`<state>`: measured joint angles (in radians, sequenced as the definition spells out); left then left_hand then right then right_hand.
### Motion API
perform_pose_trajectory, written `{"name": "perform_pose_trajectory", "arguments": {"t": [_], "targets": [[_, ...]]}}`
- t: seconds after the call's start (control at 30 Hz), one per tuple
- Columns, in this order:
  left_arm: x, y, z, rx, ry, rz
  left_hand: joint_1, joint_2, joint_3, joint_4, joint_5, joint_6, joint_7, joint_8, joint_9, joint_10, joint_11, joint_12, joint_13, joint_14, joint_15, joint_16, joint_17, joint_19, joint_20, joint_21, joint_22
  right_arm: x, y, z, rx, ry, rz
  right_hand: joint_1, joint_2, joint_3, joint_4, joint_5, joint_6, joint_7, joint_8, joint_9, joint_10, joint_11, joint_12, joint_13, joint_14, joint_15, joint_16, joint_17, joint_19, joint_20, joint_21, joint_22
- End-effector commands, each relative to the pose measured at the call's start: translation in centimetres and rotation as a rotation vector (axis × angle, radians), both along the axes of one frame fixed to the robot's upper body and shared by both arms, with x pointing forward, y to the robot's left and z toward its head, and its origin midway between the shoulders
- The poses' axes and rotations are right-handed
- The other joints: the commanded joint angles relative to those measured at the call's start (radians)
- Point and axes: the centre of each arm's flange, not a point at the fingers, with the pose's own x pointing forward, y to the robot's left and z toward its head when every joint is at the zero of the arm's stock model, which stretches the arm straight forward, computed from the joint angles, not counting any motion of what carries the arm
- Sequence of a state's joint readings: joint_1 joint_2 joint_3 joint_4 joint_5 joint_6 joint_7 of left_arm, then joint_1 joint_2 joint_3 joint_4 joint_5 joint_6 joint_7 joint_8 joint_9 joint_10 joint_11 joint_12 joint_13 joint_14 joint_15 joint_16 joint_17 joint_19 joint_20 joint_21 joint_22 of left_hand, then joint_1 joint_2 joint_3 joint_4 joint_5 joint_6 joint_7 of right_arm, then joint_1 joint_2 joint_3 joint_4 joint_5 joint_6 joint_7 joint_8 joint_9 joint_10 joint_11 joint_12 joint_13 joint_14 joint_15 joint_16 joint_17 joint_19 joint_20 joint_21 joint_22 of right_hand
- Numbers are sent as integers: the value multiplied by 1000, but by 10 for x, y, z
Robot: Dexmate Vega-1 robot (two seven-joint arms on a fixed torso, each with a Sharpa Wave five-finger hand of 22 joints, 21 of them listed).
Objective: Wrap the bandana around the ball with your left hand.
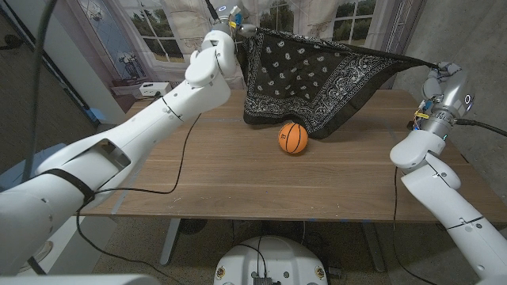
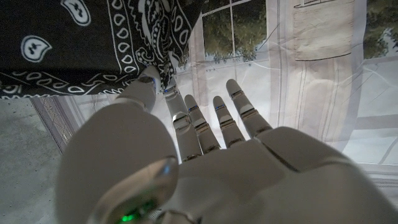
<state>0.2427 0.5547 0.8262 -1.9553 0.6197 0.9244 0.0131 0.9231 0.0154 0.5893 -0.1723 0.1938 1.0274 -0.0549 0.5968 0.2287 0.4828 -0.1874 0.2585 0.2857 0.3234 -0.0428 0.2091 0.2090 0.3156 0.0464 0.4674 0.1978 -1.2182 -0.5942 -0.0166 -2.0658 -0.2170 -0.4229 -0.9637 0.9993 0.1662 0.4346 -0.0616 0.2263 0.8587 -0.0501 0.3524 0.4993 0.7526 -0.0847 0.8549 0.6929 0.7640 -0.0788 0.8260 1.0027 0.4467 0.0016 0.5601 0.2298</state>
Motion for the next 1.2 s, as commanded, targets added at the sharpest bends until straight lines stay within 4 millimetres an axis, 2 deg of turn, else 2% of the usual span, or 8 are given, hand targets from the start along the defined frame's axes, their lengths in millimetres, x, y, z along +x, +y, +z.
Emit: {"name": "perform_pose_trajectory", "arguments": {"t": [0.03, 0.47, 0.5, 0.67, 0.87, 1.2], "targets": [[-12, 12, -41, -8, 97, -67, 22, 9, -5, -1, 5, 31, -16, -5, 77, -5, 9, -1, 6, -2, -85, 7, 3, -3, 3, 4, 1, -21, 0, -13, -63, 38, -9, 23, 25, 5, 10, 6, 4, -12, 169, 0, -12, -5, -1, 1, -6, -132, -5, 2, -12, -1, 8, 0], [-33, 25, -73, -54, 252, -284, 25, 16, 2, 1, 10, 24, 2, -6, 81, -6, 18, -2, 7, -5, -70, 6, 3, -12, 12, 3, 2, -36, -5, -35, -72, 89, -16, 22, 27, 4, 13, 3, -3, -15, 168, -5, -15, -11, -3, -2, -12, -133, -17, 2, -21, -1, 15, -3], [-35, 25, -75, -48, 262, -293, 28, 16, 2, 0, 10, 22, 10, -6, 83, -5, 19, -2, 7, -5, -69, 6, 2, -13, 13, 3, 2, -37, -4, -37, -74, 94, -14, 23, 27, 4, 13, 3, -2, -16, 168, -5, -16, -11, -3, -2, -13, -133, -18, 1, -21, -1, 15, -3], [-48, 24, -81, 1, 295, -289, 30, 21, 2, 0, 12, 15, 16, -6, 89, -10, 24, -4, 8, -8, -62, 6, 3, -16, 17, 3, 2, -43, -1, -42, -130, 170, 15, 22, 27, 8, 16, 3, -8, -23, 167, -8, -25, -22, -7, -3, -25, -133, -32, 0, -27, -4, 18, -4], [-62, 25, -87, 55, 339, -268, 32, 24, -1, 0, 14, 14, 19, -4, 95, -12, 27, -5, 9, -9, -60, 7, 3, -19, 19, 2, 2, -46, 3, -47, -178, 270, 33, 16, 27, 10, 23, 1, -10, -28, 166, -11, -29, -20, -17, -18, -37, -134, -50, -3, -41, -4, 18, -7], [-68, 26, -94, 157, 509, -302, 36, 28, -5, 0, 17, 3, 28, -3, 106, -19, 34, -8, 10, -19, -54, 5, 3, -26, 19, 2, 3, -43, 4, -53, -234, 474, 131, 10, 26, 13, 33, -4, -19, -31, 163, -17, -45, -13, -28, -28, -55, -132, -73, -4, -52, -9, 23, -9]]}}
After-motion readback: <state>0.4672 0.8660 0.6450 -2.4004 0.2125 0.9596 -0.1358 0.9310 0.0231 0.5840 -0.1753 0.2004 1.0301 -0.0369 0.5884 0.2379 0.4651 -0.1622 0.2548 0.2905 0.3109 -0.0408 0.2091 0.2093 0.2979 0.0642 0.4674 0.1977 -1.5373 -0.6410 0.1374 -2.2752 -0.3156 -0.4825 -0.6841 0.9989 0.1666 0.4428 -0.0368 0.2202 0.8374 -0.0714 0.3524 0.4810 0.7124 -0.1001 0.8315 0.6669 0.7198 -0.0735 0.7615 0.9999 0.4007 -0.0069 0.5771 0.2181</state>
